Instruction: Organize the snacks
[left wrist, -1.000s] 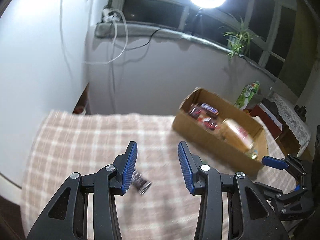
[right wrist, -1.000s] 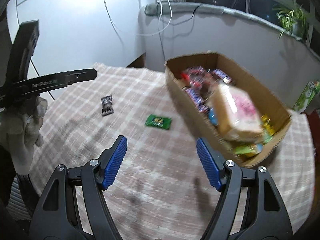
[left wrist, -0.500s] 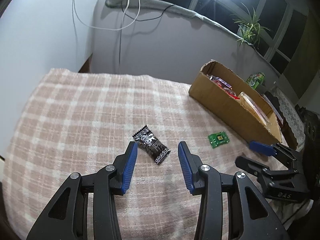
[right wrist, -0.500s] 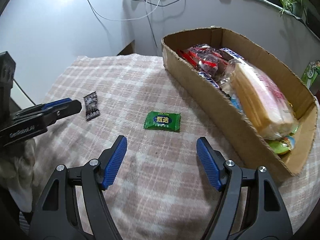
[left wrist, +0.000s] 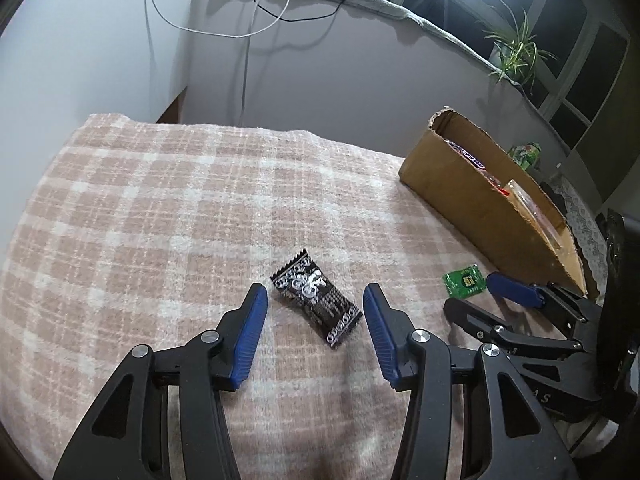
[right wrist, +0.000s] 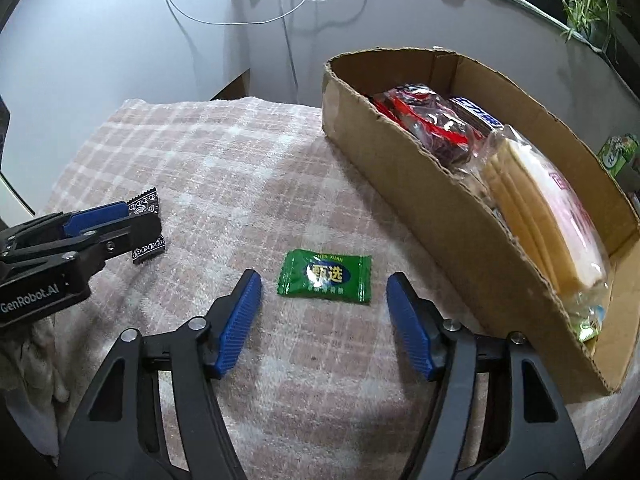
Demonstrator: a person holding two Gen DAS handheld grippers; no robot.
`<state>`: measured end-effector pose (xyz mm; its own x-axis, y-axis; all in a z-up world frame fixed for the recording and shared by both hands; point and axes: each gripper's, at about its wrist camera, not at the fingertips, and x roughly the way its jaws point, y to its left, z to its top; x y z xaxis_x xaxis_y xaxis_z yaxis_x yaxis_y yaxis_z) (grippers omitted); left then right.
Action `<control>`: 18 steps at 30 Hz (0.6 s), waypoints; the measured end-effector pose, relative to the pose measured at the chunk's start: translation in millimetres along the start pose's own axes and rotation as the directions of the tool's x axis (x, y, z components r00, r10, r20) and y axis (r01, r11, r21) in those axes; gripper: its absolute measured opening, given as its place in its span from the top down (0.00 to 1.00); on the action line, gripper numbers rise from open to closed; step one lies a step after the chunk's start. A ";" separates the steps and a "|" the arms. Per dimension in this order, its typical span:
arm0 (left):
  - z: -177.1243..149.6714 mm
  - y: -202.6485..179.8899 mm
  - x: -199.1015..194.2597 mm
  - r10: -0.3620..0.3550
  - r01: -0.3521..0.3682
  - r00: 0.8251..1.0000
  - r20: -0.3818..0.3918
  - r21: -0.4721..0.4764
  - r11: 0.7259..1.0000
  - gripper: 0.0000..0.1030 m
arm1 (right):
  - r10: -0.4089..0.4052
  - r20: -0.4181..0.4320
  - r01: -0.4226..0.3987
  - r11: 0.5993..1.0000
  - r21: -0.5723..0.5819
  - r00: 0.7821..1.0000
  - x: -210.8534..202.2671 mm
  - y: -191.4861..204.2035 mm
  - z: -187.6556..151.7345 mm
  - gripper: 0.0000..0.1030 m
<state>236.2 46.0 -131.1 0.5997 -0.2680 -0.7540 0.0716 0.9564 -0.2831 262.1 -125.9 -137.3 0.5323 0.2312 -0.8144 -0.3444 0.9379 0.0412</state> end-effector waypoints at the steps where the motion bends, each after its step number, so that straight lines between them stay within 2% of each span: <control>1: 0.6 -1.4 1.6 0.007 -0.007 1.000 -0.002 0.008 1.000 0.53 | 0.000 0.002 0.000 1.000 -0.007 1.000 0.4 0.7 0.6 0.39; 8: -1.5 -10.6 7.2 0.029 -0.029 1.000 0.002 0.065 0.997 0.54 | 0.007 0.005 -0.007 0.999 -0.041 1.000 2.4 7.1 4.0 0.55; 11: -2.4 -12.7 8.7 0.039 -0.039 0.999 0.001 0.082 0.996 0.59 | 0.011 0.010 -0.010 0.999 -0.053 1.000 1.7 9.9 3.1 0.61; 13: -2.4 -14.2 9.5 0.045 -0.045 0.999 0.002 0.094 0.995 0.69 | 0.014 0.011 -0.014 0.998 -0.056 1.000 0.3 10.3 2.1 0.62; 15: -3.6 -16.1 9.8 0.051 -0.051 0.999 0.002 0.109 0.993 0.75 | 0.017 0.011 -0.017 0.998 -0.059 1.000 -0.1 10.5 2.2 0.63; 18: -3.2 -15.7 9.6 0.049 -0.049 0.999 0.005 0.108 0.993 0.78 | 0.028 0.012 -0.028 0.998 -0.053 1.000 -1.0 8.1 2.0 0.64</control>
<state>238.3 28.0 -135.8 0.6066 -0.2206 -0.7638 0.1279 0.9753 -0.1801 260.3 -117.9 -135.0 0.5317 0.2607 -0.8058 -0.3991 0.9163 0.0331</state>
